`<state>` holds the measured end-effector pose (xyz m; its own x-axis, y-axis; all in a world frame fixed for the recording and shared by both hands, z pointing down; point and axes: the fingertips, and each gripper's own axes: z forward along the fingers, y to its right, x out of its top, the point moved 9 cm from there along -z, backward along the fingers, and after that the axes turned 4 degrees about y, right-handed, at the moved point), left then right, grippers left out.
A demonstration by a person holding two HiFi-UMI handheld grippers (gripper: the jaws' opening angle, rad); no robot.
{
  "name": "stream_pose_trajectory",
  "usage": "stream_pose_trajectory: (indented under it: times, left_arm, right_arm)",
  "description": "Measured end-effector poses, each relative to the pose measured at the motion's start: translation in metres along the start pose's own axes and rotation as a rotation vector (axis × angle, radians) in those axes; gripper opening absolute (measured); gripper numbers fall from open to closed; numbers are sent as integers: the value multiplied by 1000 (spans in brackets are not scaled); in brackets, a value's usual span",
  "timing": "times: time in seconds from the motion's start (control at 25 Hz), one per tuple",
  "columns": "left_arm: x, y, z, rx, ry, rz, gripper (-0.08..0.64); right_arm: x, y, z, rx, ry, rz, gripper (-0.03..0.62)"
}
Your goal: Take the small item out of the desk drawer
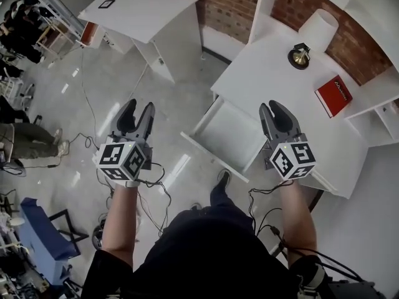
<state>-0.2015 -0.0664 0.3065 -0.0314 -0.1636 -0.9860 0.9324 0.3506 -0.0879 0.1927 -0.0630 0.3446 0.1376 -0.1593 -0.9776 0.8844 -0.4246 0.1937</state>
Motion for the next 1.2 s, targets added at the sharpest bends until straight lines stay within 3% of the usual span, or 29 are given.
stream_pose_trajectory:
  times: [0.12, 0.32, 0.8, 0.96, 1.2]
  left_arm:
    - [-10, 8, 25, 19, -25, -10, 212]
    - [-28, 7, 40, 47, -63, -39, 212]
    - [-97, -35, 60, 44, -192, -116, 212]
    - [-121, -47, 74, 21, -240, -141, 212]
    - [-157, -57, 87, 4, -309, -184, 212]
  right_arm:
    - [-20, 27, 18, 15, -51, 30, 106]
    - [-54, 36, 45, 79, -149, 48, 110]
    - [-164, 3, 104, 284, -454, 49, 130]
    - [-204, -1, 116, 334, -557, 81, 130]
    - [-276, -3, 129, 481, -770, 154, 132]
